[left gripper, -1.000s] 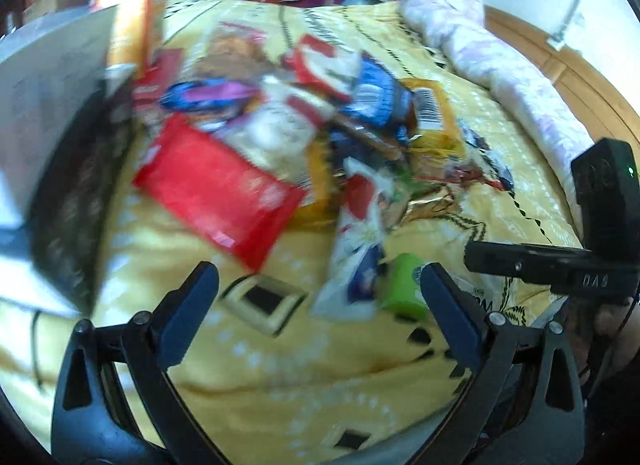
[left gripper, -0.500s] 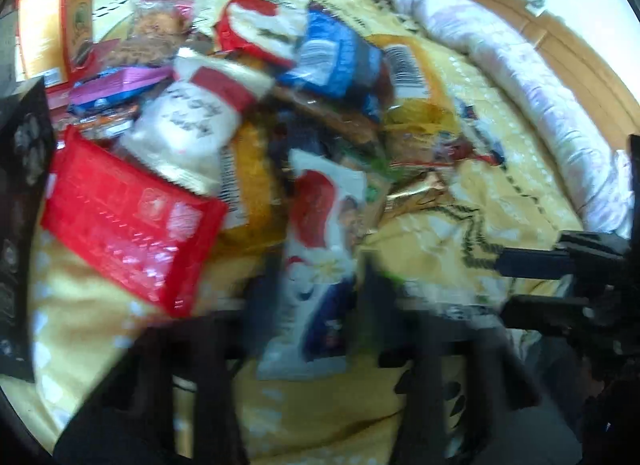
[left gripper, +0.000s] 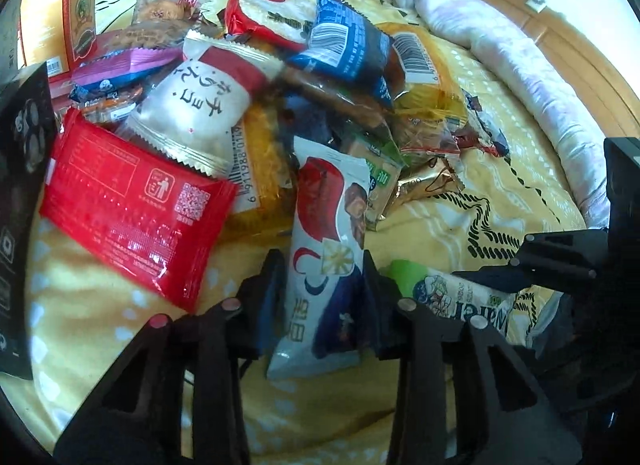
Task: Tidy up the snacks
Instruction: 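Carry both snacks over the clear bowl and open both tools to drop them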
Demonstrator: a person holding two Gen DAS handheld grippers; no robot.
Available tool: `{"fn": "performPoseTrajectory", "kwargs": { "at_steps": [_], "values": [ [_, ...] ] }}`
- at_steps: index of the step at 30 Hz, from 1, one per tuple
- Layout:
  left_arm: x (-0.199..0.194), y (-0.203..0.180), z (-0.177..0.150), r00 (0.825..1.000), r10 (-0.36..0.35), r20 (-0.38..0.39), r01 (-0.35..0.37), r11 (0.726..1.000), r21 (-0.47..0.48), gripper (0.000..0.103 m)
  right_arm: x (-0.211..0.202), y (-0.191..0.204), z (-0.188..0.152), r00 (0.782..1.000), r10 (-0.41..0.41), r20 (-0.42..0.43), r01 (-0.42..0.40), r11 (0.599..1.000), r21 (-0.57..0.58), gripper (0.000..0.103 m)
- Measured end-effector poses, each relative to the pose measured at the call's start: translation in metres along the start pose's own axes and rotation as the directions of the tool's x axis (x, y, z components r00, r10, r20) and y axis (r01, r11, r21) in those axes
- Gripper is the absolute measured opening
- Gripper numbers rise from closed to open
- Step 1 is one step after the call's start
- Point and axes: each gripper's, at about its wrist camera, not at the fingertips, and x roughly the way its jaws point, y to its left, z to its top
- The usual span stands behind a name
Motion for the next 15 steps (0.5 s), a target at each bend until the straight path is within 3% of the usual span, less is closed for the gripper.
{"fn": "performPoseTrajectory", "kwargs": {
  "at_steps": [2, 9, 11, 15],
  "values": [
    [-0.005, -0.002, 0.003, 1.0, -0.001, 0.005, 0.001, 1.0, 0.001, 0.029, -0.003, -0.002, -0.003, 1.0, -0.008, 0.015, 0.007, 1.0, 0.027, 0.041],
    [-0.059, -0.01, 0.019, 0.995, -0.013, 0.103, 0.015, 1.0, -0.012, 0.028, -0.053, -0.023, -0.012, 0.987, -0.068, 0.146, 0.039, 0.98, 0.193, 0.039],
    [-0.085, -0.007, 0.027, 0.988, -0.013, 0.156, 0.018, 0.999, -0.027, 0.028, -0.073, -0.028, -0.005, 0.976, -0.093, 0.195, 0.047, 0.972, 0.23, 0.039],
    [-0.15, 0.017, 0.044, 0.959, 0.054, 0.278, -0.032, 0.996, -0.083, 0.028, -0.11, -0.017, 0.031, 0.946, -0.117, 0.301, 0.049, 0.973, 0.225, 0.039]
  ]
}}
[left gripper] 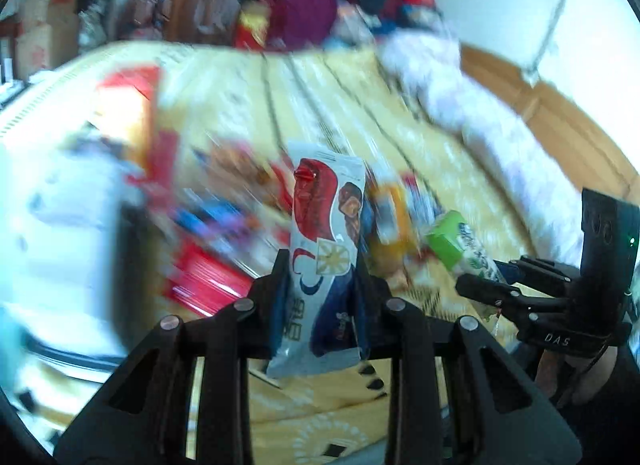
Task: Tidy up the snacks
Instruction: 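Carry both snacks over the clear bowl and open both tools to drop them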
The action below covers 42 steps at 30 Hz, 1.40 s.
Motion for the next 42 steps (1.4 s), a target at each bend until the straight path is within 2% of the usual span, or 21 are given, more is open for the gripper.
{"fn": "performPoseTrajectory", "kwargs": {
  "at_steps": [2, 5, 8, 13, 17, 20, 24, 28, 34, 42],
  "values": [
    [-0.03, 0.022, 0.015, 0.996, 0.066, 0.053, -0.064, 0.997, -0.03, 0.028, -0.009, 0.017, 0.029, 0.998, 0.032, 0.056, -0.031, 0.999, -0.02, 0.039],
    [-0.077, 0.063, 0.029, 0.975, 0.185, 0.123, -0.175, 0.981, -0.089, 0.028, -0.014, 0.052, 0.071, 0.988, 0.104, 0.117, -0.097, 0.993, -0.06, 0.039],
    [-0.116, 0.105, 0.034, 0.937, 0.312, 0.16, -0.286, 0.944, -0.167, 0.028, -0.012, 0.092, 0.11, 0.969, 0.197, 0.15, -0.183, 0.978, -0.102, 0.039],
    [-0.165, 0.167, 0.029, 0.857, 0.492, 0.155, -0.439, 0.853, -0.282, 0.028, 0.002, 0.174, 0.157, 0.928, 0.343, 0.144, -0.316, 0.931, -0.181, 0.039],
    [-0.181, 0.193, 0.021, 0.821, 0.557, 0.127, -0.493, 0.802, -0.336, 0.028, 0.022, 0.239, 0.173, 0.905, 0.417, 0.087, -0.387, 0.89, -0.241, 0.039],
    [-0.185, 0.21, 0.015, 0.809, 0.579, 0.102, -0.512, 0.779, -0.361, 0.028, 0.042, 0.287, 0.178, 0.885, 0.465, 0.035, -0.44, 0.858, -0.267, 0.039],
    [-0.184, 0.225, 0.01, 0.803, 0.591, 0.072, -0.528, 0.763, -0.374, 0.028, 0.065, 0.332, 0.179, 0.868, 0.495, -0.024, -0.481, 0.829, -0.286, 0.039],
    [-0.184, 0.235, 0.001, 0.808, 0.587, 0.049, -0.526, 0.756, -0.388, 0.028, 0.086, 0.36, 0.173, 0.863, 0.499, -0.073, -0.497, 0.814, -0.3, 0.039],
    [-0.194, 0.251, -0.008, 0.816, 0.577, 0.03, -0.519, 0.755, -0.401, 0.028, 0.106, 0.375, 0.164, 0.861, 0.495, -0.119, -0.506, 0.81, -0.296, 0.039],
    [-0.195, 0.255, -0.011, 0.826, 0.564, 0.018, -0.509, 0.759, -0.406, 0.028, 0.114, 0.383, 0.161, 0.861, 0.487, -0.145, -0.508, 0.813, -0.285, 0.039]
  ]
}}
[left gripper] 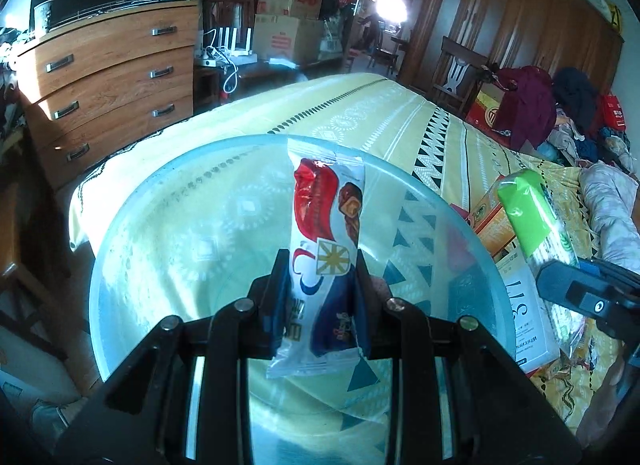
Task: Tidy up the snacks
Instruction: 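Carry both snacks over the clear bowl and open both tools to drop them, then swing both empty tools back over the snack pile on the bed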
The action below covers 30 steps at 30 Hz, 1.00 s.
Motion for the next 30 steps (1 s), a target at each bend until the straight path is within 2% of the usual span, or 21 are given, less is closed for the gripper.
{"fn": "performPoseTrajectory", "kwargs": {
  "at_steps": [9, 11, 16, 19, 22, 26, 28, 30],
  "values": [
    [0.004, 0.005, 0.001, 1.0, -0.003, -0.024, 0.003, 1.0, -0.014, 0.03, 0.012, 0.002, -0.001, 1.0, -0.002, -0.029, 0.002, 1.0, 0.013, 0.039],
    [0.004, 0.007, 0.001, 1.0, -0.003, -0.028, 0.003, 1.0, -0.021, 0.033, 0.015, 0.002, -0.002, 0.999, 0.003, -0.036, -0.002, 1.0, 0.02, 0.04],
    [0.002, 0.009, 0.002, 1.0, -0.004, -0.016, 0.003, 1.0, -0.028, 0.07, 0.021, 0.007, -0.001, 0.999, 0.008, -0.048, -0.008, 1.0, 0.018, 0.045],
    [0.002, 0.008, 0.001, 1.0, 0.002, -0.016, -0.002, 1.0, -0.021, 0.079, 0.021, 0.008, -0.001, 0.999, 0.001, -0.045, 0.0, 1.0, 0.017, 0.055],
    [0.004, 0.009, 0.001, 1.0, 0.006, -0.025, -0.007, 1.0, -0.027, 0.091, 0.016, 0.011, -0.001, 0.999, -0.007, -0.039, 0.008, 1.0, 0.015, 0.056],
    [0.003, 0.013, 0.002, 1.0, 0.001, -0.027, -0.002, 0.999, -0.054, 0.097, -0.007, 0.022, -0.001, 0.999, -0.034, 0.013, 0.034, 0.999, -0.016, 0.058],
    [0.001, 0.014, 0.003, 1.0, -0.004, -0.019, 0.003, 0.998, -0.064, 0.097, -0.029, 0.032, -0.001, 0.995, -0.065, 0.074, 0.068, 0.996, -0.053, 0.059],
    [-0.006, 0.011, 0.004, 1.0, -0.017, 0.004, 0.017, 0.998, -0.064, 0.099, -0.063, 0.05, -0.005, 0.976, -0.116, 0.183, 0.14, 0.982, -0.124, 0.059]
  ]
}}
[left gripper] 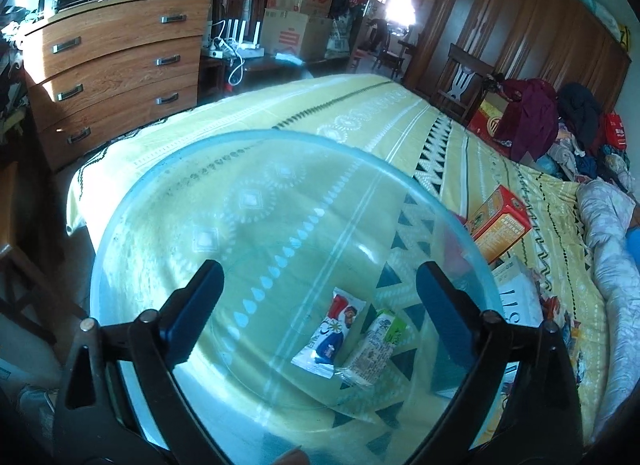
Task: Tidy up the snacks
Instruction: 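Swing both empty tools back over the snack pile on the bed, then grasp the red packet with the right tool while the left tool grasps a white red-labelled packet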
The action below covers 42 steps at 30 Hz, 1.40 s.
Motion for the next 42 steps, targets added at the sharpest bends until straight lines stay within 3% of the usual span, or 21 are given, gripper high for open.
{"fn": "performPoseTrajectory", "kwargs": {
  "at_steps": [3, 5, 7, 11, 13, 14, 16, 19, 21, 23, 25, 27, 28, 30, 32, 35, 38, 42],
  "values": [
    [-0.018, -0.016, 0.003, 0.997, -0.041, 0.063, 0.039, 0.999, 0.033, 0.103, -0.057, 0.018, 0.0, 0.976, -0.128, 0.176, 0.149, 0.983, -0.112, 0.071],
    [-0.033, -0.031, 0.006, 0.989, -0.094, 0.112, 0.087, 0.994, 0.063, 0.103, -0.096, 0.023, -0.008, 0.92, -0.249, 0.301, 0.297, 0.947, -0.125, 0.103],
    [-0.052, -0.051, 0.006, 0.973, -0.165, 0.164, 0.149, 0.983, 0.107, 0.103, -0.125, 0.017, -0.02, 0.873, -0.315, 0.372, 0.375, 0.922, -0.1, 0.103],
    [-0.083, -0.101, -0.004, 0.921, -0.32, 0.221, 0.27, 0.935, 0.228, 0.103, -0.157, -0.018, -0.056, 0.843, -0.426, 0.329, 0.449, 0.894, 0.009, 0.103],
    [-0.093, -0.133, -0.019, 0.881, -0.429, 0.199, 0.358, 0.88, 0.313, 0.103, -0.173, -0.039, -0.081, 0.837, -0.454, 0.307, 0.457, 0.887, 0.066, 0.103],
    [-0.094, -0.146, -0.027, 0.867, -0.471, 0.164, 0.397, 0.851, 0.343, 0.103, -0.18, -0.051, -0.095, 0.832, -0.481, 0.276, 0.472, 0.875, 0.102, 0.103],
    [-0.091, -0.183, -0.052, 0.828, -0.558, 0.049, 0.493, 0.767, 0.411, 0.103, -0.19, -0.074, -0.123, 0.826, -0.526, 0.204, 0.496, 0.849, 0.181, 0.103],
    [-0.075, -0.232, -0.096, 0.808, -0.576, -0.12, 0.557, 0.682, 0.475, 0.103, -0.202, -0.109, -0.168, 0.848, -0.528, 0.055, 0.485, 0.812, 0.324, 0.103],
    [-0.054, -0.255, -0.124, 0.788, -0.568, -0.238, 0.606, 0.649, 0.459, 0.103, -0.207, -0.13, -0.198, 0.861, -0.507, -0.033, 0.477, 0.785, 0.395, 0.103],
    [-0.018, -0.274, -0.152, 0.764, -0.521, -0.382, 0.643, 0.665, 0.379, 0.103, -0.212, -0.141, -0.221, 0.862, -0.5, -0.085, 0.484, 0.763, 0.428, 0.103],
    [0.02, -0.279, -0.176, 0.741, -0.453, -0.496, 0.636, 0.711, 0.3, 0.103, -0.216, -0.152, -0.239, 0.863, -0.491, -0.119, 0.489, 0.755, 0.437, 0.103],
    [0.041, -0.279, -0.193, 0.728, -0.401, -0.556, 0.613, 0.745, 0.265, 0.102, -0.218, -0.163, -0.252, 0.873, -0.466, -0.144, 0.478, 0.762, 0.436, 0.103],
    [0.046, -0.277, -0.199, 0.726, -0.389, -0.567, 0.605, 0.753, 0.258, 0.102, -0.218, -0.167, -0.257, 0.88, -0.451, -0.152, 0.47, 0.773, 0.426, 0.1],
    [0.042, -0.271, -0.209, 0.728, -0.387, -0.566, 0.611, 0.741, 0.279, 0.102, -0.206, -0.175, -0.267, 0.896, -0.411, -0.167, 0.443, 0.807, 0.391, 0.094],
    [0.034, -0.26, -0.216, 0.745, -0.377, -0.55, 0.605, 0.728, 0.322, 0.102, -0.185, -0.186, -0.273, 0.914, -0.351, -0.201, 0.402, 0.849, 0.344, 0.084],
    [0.022, -0.248, -0.222, 0.763, -0.383, -0.52, 0.603, 0.711, 0.362, 0.102, -0.135, -0.198, -0.271, 0.935, -0.247, -0.253, 0.314, 0.909, 0.274, 0.076],
    [0.011, -0.239, -0.225, 0.782, -0.376, -0.498, 0.598, 0.68, 0.425, 0.102, -0.087, -0.2, -0.258, 0.934, -0.201, -0.297, 0.264, 0.946, 0.191, 0.074],
    [0.005, -0.232, -0.224, 0.779, -0.386, -0.494, 0.608, 0.656, 0.447, 0.103, -0.022, -0.195, -0.243, 0.911, -0.219, -0.35, 0.246, 0.969, 0.033, 0.074]
  ]
}}
